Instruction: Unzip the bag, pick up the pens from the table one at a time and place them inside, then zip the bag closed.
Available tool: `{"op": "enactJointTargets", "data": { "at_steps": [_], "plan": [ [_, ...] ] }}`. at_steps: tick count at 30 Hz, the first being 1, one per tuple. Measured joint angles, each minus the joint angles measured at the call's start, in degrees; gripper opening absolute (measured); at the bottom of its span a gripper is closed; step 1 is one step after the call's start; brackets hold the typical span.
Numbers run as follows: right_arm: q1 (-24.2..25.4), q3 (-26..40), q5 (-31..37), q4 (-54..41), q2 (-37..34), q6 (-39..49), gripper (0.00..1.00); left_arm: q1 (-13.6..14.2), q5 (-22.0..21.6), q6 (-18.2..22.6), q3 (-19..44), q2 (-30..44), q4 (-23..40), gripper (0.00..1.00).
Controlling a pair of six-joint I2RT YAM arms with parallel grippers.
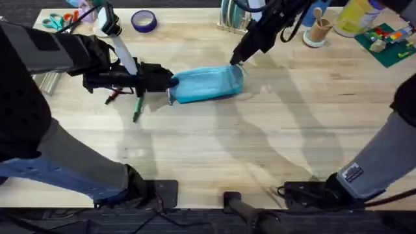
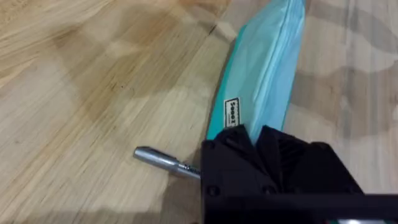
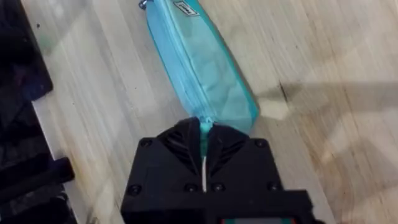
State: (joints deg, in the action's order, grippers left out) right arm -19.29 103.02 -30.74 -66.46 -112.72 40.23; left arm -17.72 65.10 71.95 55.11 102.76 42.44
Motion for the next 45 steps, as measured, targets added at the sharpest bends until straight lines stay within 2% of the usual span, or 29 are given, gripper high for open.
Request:
{"op": "enactJointTargets", "data": {
  "at_steps": [8, 30, 40, 45],
  "plan": [
    [-1.01, 0.00, 0.44, 0.27, 0.00, 0.02, 0.031, 0.00, 0.00, 0.00, 0.02, 0.01, 0.02, 0.043],
    [-11.74, 0.00, 1.80, 9.04, 0.00, 0.00, 0.031, -0.02, -0.07, 0.00, 0.02, 0.00, -0.02, 0.043],
    [-14.75, 0.00, 2.86, 11.10, -0.22, 0.00, 0.032, -0.13, -0.24, 0.02, 0.02, 0.02, -0.02, 0.043],
    [-16.14, 0.00, 2.26, 13.99, -2.51, 0.00, 0.032, -0.02, 0.04, 0.02, 0.02, 0.00, 0.02, 0.043]
  ]
}}
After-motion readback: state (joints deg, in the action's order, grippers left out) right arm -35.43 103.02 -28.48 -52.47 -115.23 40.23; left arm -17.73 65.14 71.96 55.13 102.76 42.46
